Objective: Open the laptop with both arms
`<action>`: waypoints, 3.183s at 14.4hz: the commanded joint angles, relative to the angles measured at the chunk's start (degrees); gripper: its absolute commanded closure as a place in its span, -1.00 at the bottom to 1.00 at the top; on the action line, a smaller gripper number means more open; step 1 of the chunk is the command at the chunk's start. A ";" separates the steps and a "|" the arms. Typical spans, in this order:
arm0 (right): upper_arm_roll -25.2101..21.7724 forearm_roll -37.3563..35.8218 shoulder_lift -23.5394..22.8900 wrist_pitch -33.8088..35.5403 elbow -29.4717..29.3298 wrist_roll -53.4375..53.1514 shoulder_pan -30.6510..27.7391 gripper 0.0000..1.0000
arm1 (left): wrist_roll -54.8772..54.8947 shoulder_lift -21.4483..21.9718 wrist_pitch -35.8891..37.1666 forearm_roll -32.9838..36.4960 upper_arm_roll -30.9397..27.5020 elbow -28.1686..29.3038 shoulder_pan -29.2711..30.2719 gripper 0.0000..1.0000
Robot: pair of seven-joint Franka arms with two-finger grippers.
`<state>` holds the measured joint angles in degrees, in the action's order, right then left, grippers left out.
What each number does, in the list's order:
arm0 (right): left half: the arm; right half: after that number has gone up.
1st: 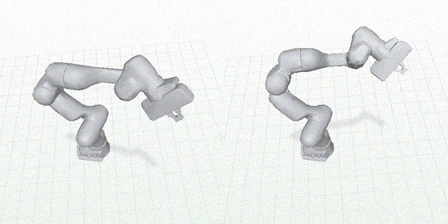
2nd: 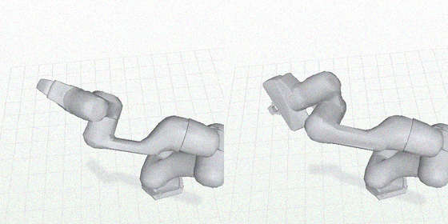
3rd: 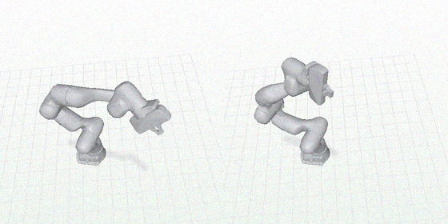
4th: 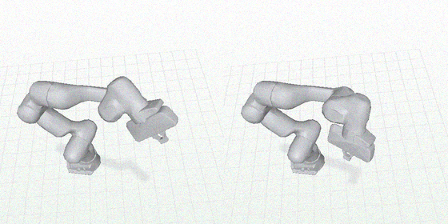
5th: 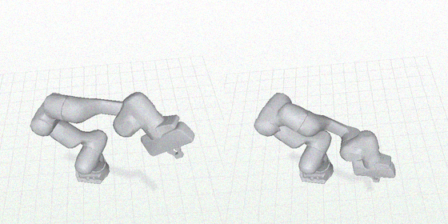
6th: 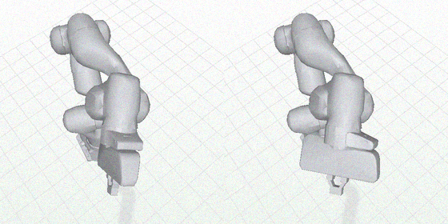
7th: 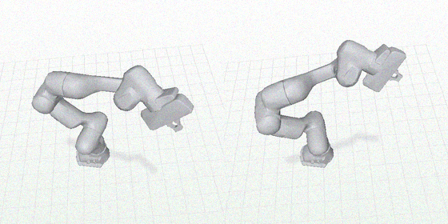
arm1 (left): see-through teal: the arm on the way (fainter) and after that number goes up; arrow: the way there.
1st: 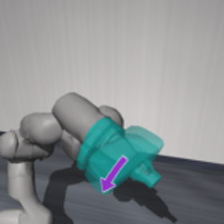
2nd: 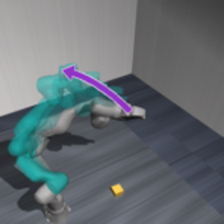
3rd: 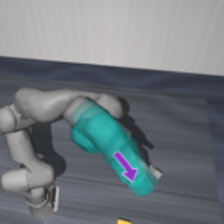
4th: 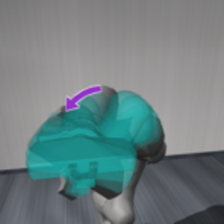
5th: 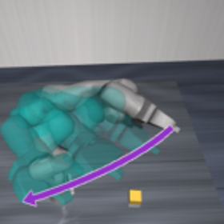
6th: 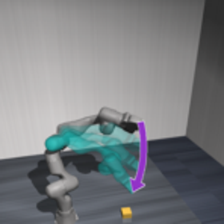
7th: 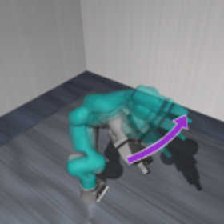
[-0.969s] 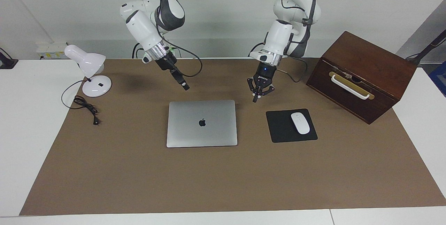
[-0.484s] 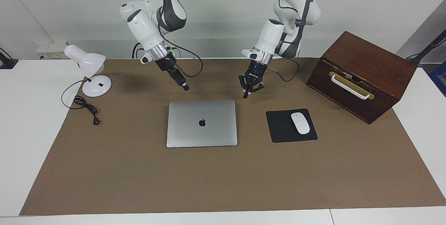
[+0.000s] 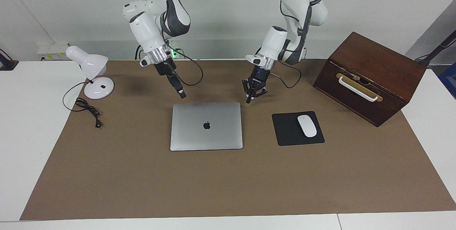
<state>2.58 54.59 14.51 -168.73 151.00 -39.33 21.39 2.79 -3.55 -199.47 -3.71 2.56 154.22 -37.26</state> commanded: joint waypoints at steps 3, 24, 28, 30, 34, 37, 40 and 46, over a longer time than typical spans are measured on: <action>0.41 9.02 -0.53 -2.91 -0.18 -1.36 0.32 -1.00 | 0.82 -3.73 -1.28 -0.42 -1.07 -3.47 -2.73 1.00; 0.24 15.37 -11.08 -8.10 -5.45 0.39 4.18 -1.00 | 6.62 -10.69 -1.36 0.02 -1.24 -10.07 -2.56 1.00; 0.41 15.45 -11.17 -8.10 -5.27 0.05 4.27 -1.00 | 6.71 -12.44 -1.36 0.02 -1.24 -11.74 -2.64 1.00; 0.50 15.54 -11.08 -8.01 -5.27 -0.05 4.45 -1.00 | 6.79 -12.97 -1.36 0.02 -1.24 -11.83 -2.64 1.00; 0.41 16.24 -11.61 -7.93 -5.27 0.66 4.62 -1.00 | 6.88 -13.23 -1.36 0.02 -1.24 -12.10 -2.64 1.00; 0.32 16.24 -12.04 -7.93 -5.36 0.83 4.62 -1.00 | 6.97 -13.24 -1.36 0.02 -1.24 -12.10 -2.73 1.00; 0.24 16.24 -12.13 -8.01 -5.45 0.92 4.62 -1.00 | 6.97 -13.24 -1.36 0.02 -1.24 -12.10 -2.73 1.00; 0.06 16.33 -12.84 -8.10 -6.50 1.98 4.62 -1.00 | 7.32 -13.76 -1.36 0.02 -1.24 -12.10 -2.73 1.00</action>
<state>2.96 68.58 2.88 -175.66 145.77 -39.76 25.45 9.12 -15.09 -199.65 -3.64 2.20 143.25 -38.93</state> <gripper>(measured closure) 0.000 0.991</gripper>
